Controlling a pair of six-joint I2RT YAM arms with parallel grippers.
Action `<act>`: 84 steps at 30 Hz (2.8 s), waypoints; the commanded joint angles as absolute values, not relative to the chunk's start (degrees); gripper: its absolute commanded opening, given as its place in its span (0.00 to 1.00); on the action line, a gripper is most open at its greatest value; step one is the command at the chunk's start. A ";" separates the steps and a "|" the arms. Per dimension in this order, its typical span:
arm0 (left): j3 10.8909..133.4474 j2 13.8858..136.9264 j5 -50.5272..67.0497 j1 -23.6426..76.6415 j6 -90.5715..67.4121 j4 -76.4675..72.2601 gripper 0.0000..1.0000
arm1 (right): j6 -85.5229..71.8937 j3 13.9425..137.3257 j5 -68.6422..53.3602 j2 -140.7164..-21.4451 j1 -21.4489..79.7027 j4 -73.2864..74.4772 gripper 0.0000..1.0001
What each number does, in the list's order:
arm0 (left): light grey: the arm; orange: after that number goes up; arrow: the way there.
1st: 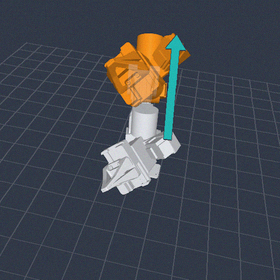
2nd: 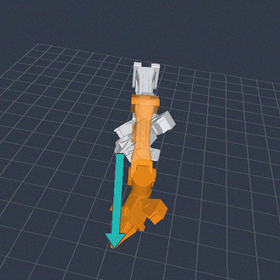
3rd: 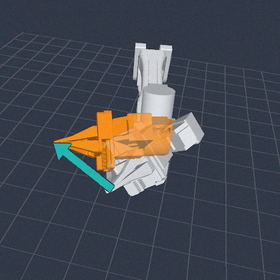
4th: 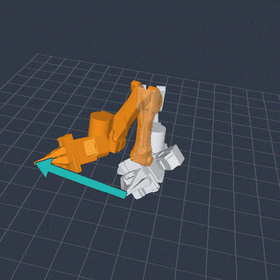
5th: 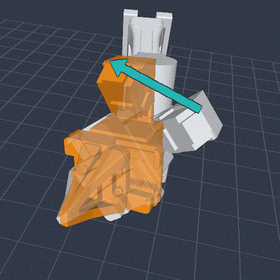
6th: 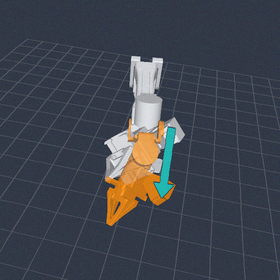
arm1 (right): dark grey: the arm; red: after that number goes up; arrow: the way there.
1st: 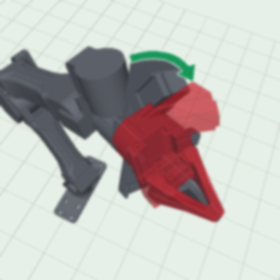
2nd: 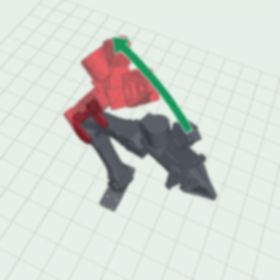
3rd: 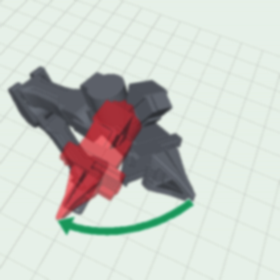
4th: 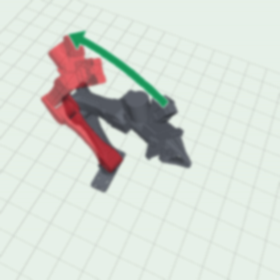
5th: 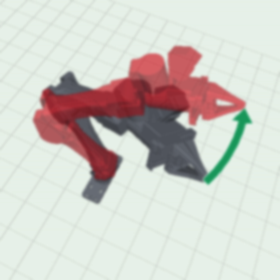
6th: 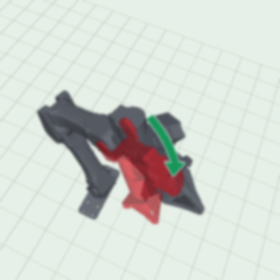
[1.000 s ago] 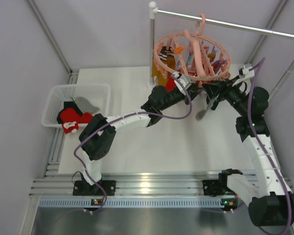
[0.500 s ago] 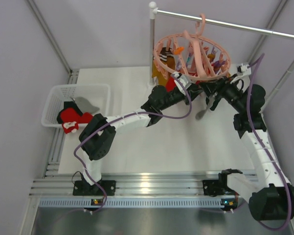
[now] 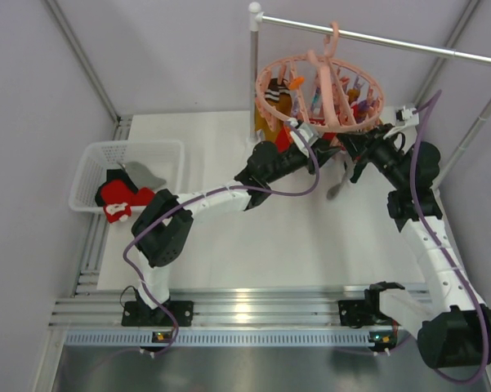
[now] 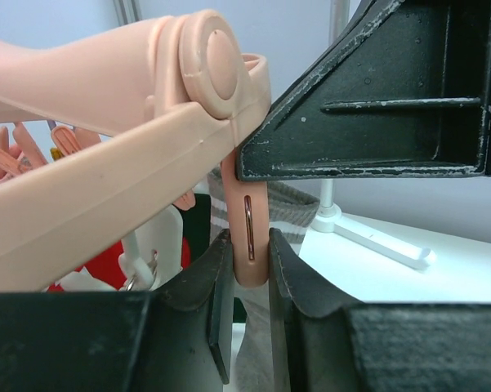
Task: Clip the socks to the hanger
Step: Open the clamp at the hanger, then pick up the sock from the bin.
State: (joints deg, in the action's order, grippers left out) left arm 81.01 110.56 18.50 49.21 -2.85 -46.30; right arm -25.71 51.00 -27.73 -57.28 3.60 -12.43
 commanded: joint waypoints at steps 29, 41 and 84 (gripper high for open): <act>80.23 79.09 33.85 -4.51 -4.66 25.36 0.72 | -23.47 53.53 -24.34 -58.27 3.87 -12.31 0.00; 92.01 98.33 21.19 -25.66 -1.32 32.52 0.64 | -21.80 53.61 -24.35 -58.45 3.95 -10.90 0.00; 100.12 109.99 12.05 -20.93 -0.99 20.24 0.00 | -19.60 53.00 -24.08 -57.13 3.43 -9.49 0.00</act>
State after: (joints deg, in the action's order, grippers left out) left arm 99.96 120.77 11.68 -23.68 -8.05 26.02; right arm -20.69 51.09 -24.80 -58.39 3.60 -9.34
